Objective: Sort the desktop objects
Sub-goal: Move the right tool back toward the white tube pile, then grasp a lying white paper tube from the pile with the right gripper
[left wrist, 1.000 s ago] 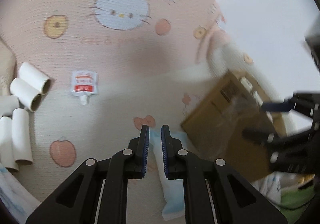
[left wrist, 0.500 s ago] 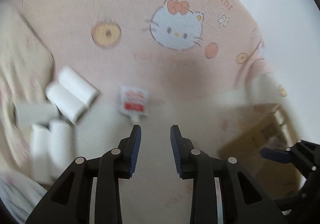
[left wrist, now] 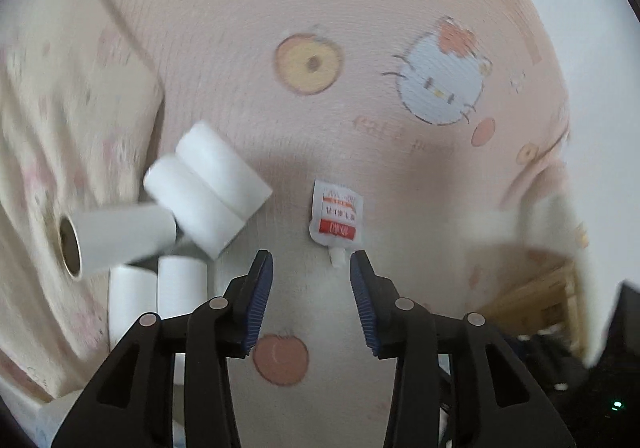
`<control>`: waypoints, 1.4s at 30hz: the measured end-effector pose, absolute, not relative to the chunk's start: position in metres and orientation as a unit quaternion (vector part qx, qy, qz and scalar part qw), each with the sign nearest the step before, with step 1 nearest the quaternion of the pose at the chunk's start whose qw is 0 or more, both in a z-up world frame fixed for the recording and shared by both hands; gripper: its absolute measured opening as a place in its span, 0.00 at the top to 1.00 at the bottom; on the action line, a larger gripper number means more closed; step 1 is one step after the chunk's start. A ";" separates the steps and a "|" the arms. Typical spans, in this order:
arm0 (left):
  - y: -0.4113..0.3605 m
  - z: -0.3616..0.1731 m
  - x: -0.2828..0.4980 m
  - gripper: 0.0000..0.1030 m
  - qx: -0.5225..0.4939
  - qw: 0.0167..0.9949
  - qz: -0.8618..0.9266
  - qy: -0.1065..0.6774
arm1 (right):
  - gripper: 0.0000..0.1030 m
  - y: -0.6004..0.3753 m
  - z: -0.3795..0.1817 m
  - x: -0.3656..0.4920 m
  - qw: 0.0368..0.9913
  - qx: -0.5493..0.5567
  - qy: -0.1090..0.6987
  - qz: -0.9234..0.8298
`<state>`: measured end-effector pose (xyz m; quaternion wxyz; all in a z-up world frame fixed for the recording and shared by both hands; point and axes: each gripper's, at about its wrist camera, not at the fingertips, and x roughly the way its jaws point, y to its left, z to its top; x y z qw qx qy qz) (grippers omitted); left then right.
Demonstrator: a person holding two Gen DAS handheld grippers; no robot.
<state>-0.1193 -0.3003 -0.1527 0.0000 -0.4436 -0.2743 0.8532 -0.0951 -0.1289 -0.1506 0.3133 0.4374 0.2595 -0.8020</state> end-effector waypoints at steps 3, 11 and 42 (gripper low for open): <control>-0.317 -0.155 -0.118 0.53 -0.453 -0.017 0.850 -0.269 | 0.40 -0.134 -0.153 -0.092 0.326 0.431 0.239 -0.807; -0.345 -0.159 -0.142 0.52 -0.431 -0.076 0.852 -0.287 | 0.40 -0.158 -0.165 -0.105 0.369 0.428 0.190 -0.803; -0.424 -0.214 -0.200 0.70 -0.496 -0.119 0.794 -0.330 | 0.40 -0.248 -0.231 -0.144 0.397 0.500 0.086 -0.764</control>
